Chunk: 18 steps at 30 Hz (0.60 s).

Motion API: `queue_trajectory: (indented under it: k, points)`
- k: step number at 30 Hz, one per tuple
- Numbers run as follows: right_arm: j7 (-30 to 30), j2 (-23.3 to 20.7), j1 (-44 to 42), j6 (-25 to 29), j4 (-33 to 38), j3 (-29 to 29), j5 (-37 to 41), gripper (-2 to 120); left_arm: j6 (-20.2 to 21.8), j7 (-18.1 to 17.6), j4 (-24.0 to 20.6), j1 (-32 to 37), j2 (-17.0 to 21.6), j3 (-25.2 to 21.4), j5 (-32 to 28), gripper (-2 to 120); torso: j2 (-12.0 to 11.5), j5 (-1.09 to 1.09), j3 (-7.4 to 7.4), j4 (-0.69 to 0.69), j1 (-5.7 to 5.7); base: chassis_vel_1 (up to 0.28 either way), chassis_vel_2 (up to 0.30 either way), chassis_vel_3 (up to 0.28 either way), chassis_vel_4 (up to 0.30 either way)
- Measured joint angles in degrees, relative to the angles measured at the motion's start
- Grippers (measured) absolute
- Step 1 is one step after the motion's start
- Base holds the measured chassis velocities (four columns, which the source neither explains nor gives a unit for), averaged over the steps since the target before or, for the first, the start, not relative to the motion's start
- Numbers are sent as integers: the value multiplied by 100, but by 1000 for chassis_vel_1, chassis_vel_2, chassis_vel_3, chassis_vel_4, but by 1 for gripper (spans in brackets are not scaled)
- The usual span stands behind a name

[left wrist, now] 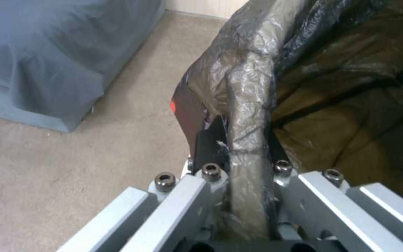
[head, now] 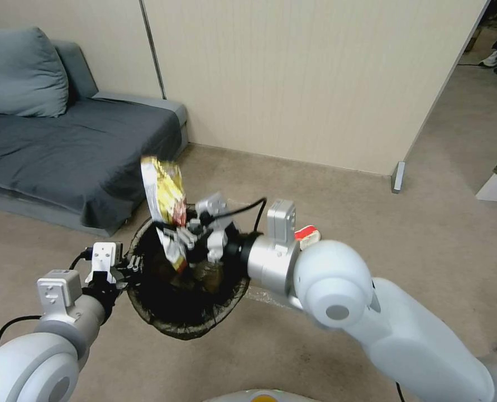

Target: Pick up the trash bin, then pick up the garbage from the floor and place it into the trash bin.

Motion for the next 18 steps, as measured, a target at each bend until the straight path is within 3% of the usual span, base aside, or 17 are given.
queue_trajectory:
  k: [10, 18]
  points:
    - [-87, -272, -230, -329, 23, -76, -341, 0, 0, -1, 0, 25, -26, -13, -5, 2, 0, 0, 0, 1, 0, 0, 0, 0, 0]
    - [-99, -346, -432, -372, 54, -127, -552, 30, 0, 4, 0, 8, -11, -6, -20, 2, 0, 0, 0, 1, 0, 0, 0, 0, 0]
